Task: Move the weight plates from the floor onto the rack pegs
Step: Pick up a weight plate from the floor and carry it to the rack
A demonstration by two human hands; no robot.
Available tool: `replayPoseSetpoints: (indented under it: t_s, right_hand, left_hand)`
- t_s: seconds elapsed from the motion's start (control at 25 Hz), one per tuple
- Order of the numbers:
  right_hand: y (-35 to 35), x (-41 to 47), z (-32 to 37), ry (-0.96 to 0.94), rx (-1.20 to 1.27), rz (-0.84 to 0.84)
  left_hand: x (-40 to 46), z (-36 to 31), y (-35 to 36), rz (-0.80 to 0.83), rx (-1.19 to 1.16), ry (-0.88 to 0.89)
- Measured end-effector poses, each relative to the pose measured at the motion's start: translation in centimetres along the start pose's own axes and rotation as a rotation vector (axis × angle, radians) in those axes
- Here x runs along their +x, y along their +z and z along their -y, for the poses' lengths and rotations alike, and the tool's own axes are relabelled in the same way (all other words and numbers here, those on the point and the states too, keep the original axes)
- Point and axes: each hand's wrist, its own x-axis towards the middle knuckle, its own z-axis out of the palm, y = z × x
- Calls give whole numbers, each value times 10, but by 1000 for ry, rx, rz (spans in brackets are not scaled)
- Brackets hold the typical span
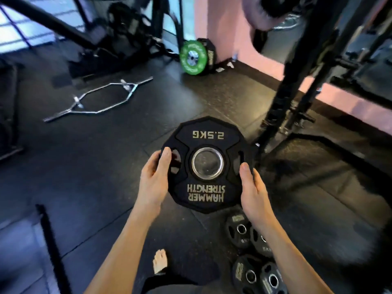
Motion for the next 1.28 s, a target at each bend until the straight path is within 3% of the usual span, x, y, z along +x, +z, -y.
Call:
replayPoseSetpoints:
  t_s: [0.16,0.52,0.96,1.28]
  right_hand:
    - [127,28,0,-38,-89,150]
    - [365,113,11,0,-114,222]
    - [513,362,70,-30,-51,175]
    - [583,558,109,-16,-104,0]
  left_hand:
    - [43,-25,-109,-163,0,58]
    - [197,-70,-283,-273,6,45]
    - [500,-126,-308,-164,24,108]
    - [740,-162,-281,-27,27,89]
